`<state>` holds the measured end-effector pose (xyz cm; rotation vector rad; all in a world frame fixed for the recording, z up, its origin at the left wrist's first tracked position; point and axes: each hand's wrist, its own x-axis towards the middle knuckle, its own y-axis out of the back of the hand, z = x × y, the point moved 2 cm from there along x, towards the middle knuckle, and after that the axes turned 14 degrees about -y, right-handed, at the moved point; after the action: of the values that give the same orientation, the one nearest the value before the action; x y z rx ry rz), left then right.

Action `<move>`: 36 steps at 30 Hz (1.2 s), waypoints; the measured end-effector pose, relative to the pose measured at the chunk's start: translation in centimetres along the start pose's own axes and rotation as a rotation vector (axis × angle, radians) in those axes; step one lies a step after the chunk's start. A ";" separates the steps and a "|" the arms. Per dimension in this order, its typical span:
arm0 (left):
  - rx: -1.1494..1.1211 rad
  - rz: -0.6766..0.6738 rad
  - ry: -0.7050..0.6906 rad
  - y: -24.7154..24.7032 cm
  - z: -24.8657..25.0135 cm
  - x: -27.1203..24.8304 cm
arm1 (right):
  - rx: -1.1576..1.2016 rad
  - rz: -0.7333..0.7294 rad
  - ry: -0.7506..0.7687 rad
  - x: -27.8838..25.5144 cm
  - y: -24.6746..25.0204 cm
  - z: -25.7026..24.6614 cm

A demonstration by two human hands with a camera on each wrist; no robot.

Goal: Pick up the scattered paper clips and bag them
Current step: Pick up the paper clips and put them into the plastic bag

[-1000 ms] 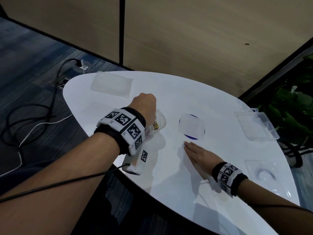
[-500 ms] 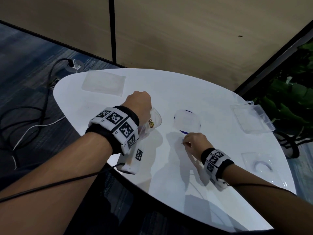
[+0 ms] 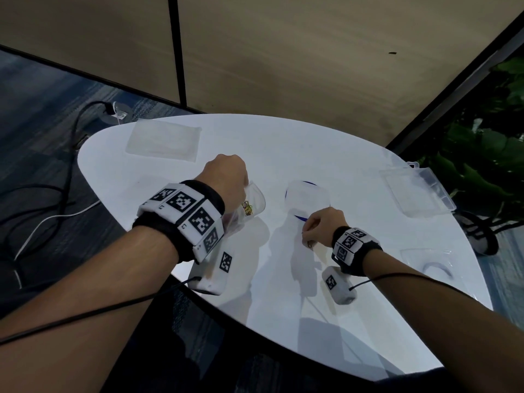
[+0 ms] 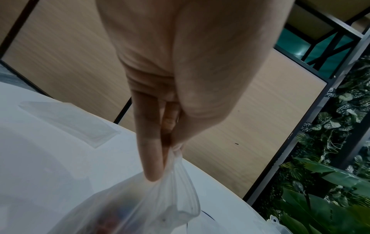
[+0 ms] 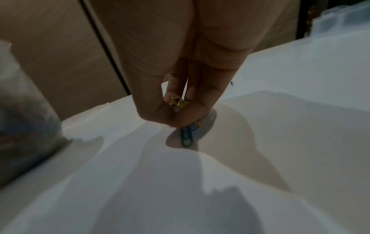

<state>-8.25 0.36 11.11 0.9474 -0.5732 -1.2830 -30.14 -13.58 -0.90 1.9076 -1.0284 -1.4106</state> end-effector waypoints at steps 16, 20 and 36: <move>-0.015 0.034 -0.027 -0.5 0.2 0.1 | 0.575 -0.272 0.375 -8.0 0.7 -10.8; -0.035 0.033 -0.007 -0.1 -0.1 -0.1 | 0.674 -0.151 0.277 -5.9 2.7 -8.7; -0.079 -0.001 -0.022 0.0 0.4 -0.3 | 0.212 -0.209 -0.100 -2.8 -0.9 -1.2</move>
<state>-8.66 0.59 11.40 0.8689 -0.5356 -1.3094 -29.23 -10.71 0.22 2.1685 -1.0886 -1.5809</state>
